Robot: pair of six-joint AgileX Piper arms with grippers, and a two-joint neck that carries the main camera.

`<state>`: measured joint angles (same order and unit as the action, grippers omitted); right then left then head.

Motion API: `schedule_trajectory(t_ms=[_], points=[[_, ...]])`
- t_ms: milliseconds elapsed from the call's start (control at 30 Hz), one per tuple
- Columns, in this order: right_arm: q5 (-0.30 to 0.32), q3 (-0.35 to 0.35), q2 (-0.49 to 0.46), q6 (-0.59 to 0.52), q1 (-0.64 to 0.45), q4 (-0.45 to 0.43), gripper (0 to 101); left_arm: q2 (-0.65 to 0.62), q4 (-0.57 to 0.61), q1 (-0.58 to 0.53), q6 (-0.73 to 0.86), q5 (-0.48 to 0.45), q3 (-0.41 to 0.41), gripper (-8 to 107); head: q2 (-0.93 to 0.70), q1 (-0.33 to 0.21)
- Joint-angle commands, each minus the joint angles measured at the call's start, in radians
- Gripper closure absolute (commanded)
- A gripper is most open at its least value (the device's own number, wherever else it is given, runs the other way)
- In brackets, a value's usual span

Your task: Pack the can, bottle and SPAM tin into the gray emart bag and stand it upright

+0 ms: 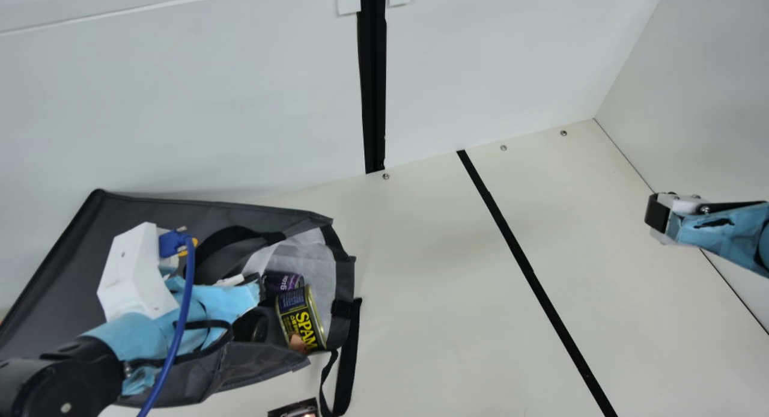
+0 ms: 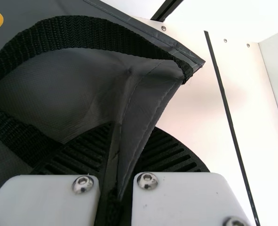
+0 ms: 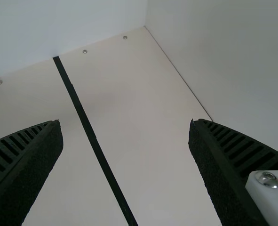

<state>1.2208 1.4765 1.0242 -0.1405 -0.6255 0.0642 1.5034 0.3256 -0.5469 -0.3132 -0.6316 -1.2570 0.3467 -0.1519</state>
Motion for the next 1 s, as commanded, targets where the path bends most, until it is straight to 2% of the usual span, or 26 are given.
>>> schedule_trajectory(t_ms=[0,567,967], points=[[-0.001,-0.003,0.000,-0.003,-0.003,0.006,6,0.000,0.000,0.000,0.000,0.000,0.000,107,0.002,-0.023],[-0.001,-0.006,0.010,-0.027,-0.008,0.042,6,0.000,0.000,0.000,0.000,0.000,0.000,107,0.002,-0.023],[-0.012,-0.040,0.037,-0.132,-0.028,0.146,6,0.000,0.000,0.000,0.000,0.000,0.000,107,0.002,-0.023]])
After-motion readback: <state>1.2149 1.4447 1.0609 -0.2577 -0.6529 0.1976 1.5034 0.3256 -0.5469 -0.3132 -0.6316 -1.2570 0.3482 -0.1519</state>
